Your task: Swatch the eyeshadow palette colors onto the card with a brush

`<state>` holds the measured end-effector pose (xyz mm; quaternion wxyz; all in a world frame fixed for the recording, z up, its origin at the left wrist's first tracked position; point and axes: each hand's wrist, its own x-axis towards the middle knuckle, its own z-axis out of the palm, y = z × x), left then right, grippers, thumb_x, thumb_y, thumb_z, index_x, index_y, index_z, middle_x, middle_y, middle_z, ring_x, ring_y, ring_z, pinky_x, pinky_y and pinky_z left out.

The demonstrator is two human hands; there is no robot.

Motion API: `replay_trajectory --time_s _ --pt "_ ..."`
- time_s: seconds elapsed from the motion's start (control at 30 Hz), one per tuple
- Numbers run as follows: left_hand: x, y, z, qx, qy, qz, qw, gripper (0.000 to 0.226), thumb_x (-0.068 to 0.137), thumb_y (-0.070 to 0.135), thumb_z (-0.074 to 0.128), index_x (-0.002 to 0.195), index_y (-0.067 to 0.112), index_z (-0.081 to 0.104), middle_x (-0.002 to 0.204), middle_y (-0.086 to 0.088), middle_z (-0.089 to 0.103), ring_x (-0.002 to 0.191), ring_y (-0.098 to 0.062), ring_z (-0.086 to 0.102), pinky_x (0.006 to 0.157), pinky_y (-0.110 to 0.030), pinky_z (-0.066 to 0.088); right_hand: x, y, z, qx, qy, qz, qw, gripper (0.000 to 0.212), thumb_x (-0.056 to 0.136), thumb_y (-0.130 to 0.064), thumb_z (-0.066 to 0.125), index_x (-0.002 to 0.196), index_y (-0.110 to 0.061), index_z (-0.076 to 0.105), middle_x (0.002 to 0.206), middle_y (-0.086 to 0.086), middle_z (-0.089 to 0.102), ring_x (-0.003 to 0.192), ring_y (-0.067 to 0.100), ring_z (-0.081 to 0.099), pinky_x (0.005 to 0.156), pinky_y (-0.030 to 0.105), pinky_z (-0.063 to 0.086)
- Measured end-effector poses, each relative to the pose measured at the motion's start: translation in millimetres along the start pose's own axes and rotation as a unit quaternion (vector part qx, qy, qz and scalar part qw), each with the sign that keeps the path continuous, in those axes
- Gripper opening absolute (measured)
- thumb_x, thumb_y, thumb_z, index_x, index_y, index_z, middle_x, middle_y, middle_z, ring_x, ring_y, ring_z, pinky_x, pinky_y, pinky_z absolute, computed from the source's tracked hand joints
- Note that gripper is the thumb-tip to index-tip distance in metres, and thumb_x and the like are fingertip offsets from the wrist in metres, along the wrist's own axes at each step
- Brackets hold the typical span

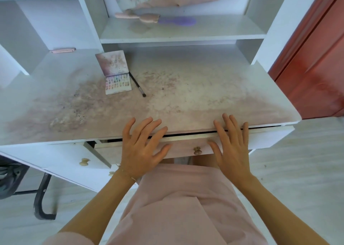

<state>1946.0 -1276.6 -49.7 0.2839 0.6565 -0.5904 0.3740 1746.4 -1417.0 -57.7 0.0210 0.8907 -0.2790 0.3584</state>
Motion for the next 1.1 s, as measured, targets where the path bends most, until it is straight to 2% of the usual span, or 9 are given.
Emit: replay_trajectory --time_s 0.17,0.33,0.5,0.63,0.77,0.87,0.97,1.03,1.1 --pt "-67.0 18.3 -16.7 -0.022 -0.064 -0.023 0.997 0.037 0.083 0.017 0.055 0.120 0.015 0.053 0.131 -0.011 0.046 0.127 -0.027 0.040 0.106 -0.049 0.031 -60.4 2.6 4.5 0.030 -0.045 0.004 0.999 0.043 0.091 -0.014 0.035 0.134 -0.013 0.035 0.145 0.012 0.028 0.137 0.029 0.022 0.111 0.054 0.017" --pt "-98.8 12.7 -10.8 0.074 -0.194 -0.045 0.977 0.054 0.083 0.030 0.047 0.135 0.017 0.039 0.143 -0.015 0.030 0.137 -0.031 0.020 0.110 -0.055 0.016 -70.3 10.9 13.2 -0.030 -0.156 0.052 0.986 0.057 0.092 -0.030 0.027 0.146 -0.027 0.006 0.151 0.009 0.013 0.141 0.030 0.001 0.111 0.051 0.008" --pt "-97.1 10.8 5.9 0.105 -0.220 -0.061 0.968 0.059 0.083 0.041 0.044 0.137 0.019 0.036 0.143 -0.014 0.027 0.134 -0.033 0.021 0.111 -0.055 0.009 -65.3 18.1 27.5 -0.026 -0.182 0.053 0.981 0.053 0.096 -0.040 0.015 0.145 -0.030 0.000 0.154 -0.001 -0.014 0.141 0.027 -0.012 0.110 0.051 0.007" --pt "-84.7 -3.6 16.4 0.107 -0.226 -0.062 0.966 0.062 0.084 0.042 0.043 0.140 0.019 0.032 0.145 -0.016 0.025 0.135 -0.035 0.021 0.111 -0.057 0.009 -49.8 22.7 37.7 -0.033 -0.189 0.050 0.980 0.062 0.091 -0.034 0.028 0.145 -0.031 -0.002 0.153 0.007 0.002 0.139 0.032 -0.002 0.107 0.060 0.022" --pt "-80.0 -4.9 17.1 0.103 -0.245 -0.071 0.961 0.066 0.085 0.045 0.040 0.143 0.019 0.026 0.146 -0.015 0.022 0.138 -0.033 0.014 0.111 -0.056 0.007 -46.8 26.2 43.9 -0.031 -0.204 0.062 0.977 0.052 0.095 -0.041 0.013 0.143 -0.036 -0.007 0.152 -0.006 -0.023 0.140 0.025 -0.017 0.110 0.057 0.011" --pt "-76.9 -0.7 10.3 0.097 -0.266 -0.080 0.956 0.070 0.084 0.041 0.041 0.146 0.017 0.020 0.146 -0.016 0.022 0.137 -0.035 0.016 0.110 -0.059 0.010 -43.7 22.1 37.0 -0.043 -0.221 0.060 0.973 0.060 0.090 -0.032 0.027 0.145 -0.029 0.004 0.154 0.005 -0.002 0.140 0.032 -0.002 0.107 0.061 0.018" --pt "-68.1 9.1 -4.9 0.046 -0.289 -0.108 0.950 0.059 0.083 0.033 0.040 0.139 0.013 0.036 0.144 -0.022 0.032 0.133 -0.038 0.024 0.105 -0.063 0.024 -38.9 15.6 19.3 -0.008 -0.228 0.071 0.971 0.054 0.085 -0.023 0.033 0.139 -0.016 0.034 0.147 0.012 0.022 0.138 0.035 0.016 0.103 0.063 0.026" --pt "-58.3 16.1 -20.0 0.004 -0.293 -0.131 0.947 0.053 0.083 0.030 0.042 0.131 0.009 0.050 0.138 -0.024 0.042 0.129 -0.039 0.036 0.096 -0.056 0.038 -36.2 7.5 7.0 0.055 -0.206 0.108 0.971 0.044 0.088 -0.017 0.037 0.130 -0.011 0.048 0.147 0.009 0.028 0.137 0.031 0.023 0.107 0.056 0.023" --pt "-43.3 21.2 -34.2 -0.030 -0.266 -0.168 0.949 0.039 0.083 0.025 0.058 0.118 0.007 0.062 0.125 -0.020 0.056 0.110 -0.035 0.057 0.078 -0.042 0.052 -25.8 4.9 -12.6 0.152 -0.222 0.175 0.947 0.031 0.091 -0.009 0.045 0.119 -0.012 0.059 0.137 0.008 0.047 0.131 0.026 0.038 0.108 0.036 0.029"
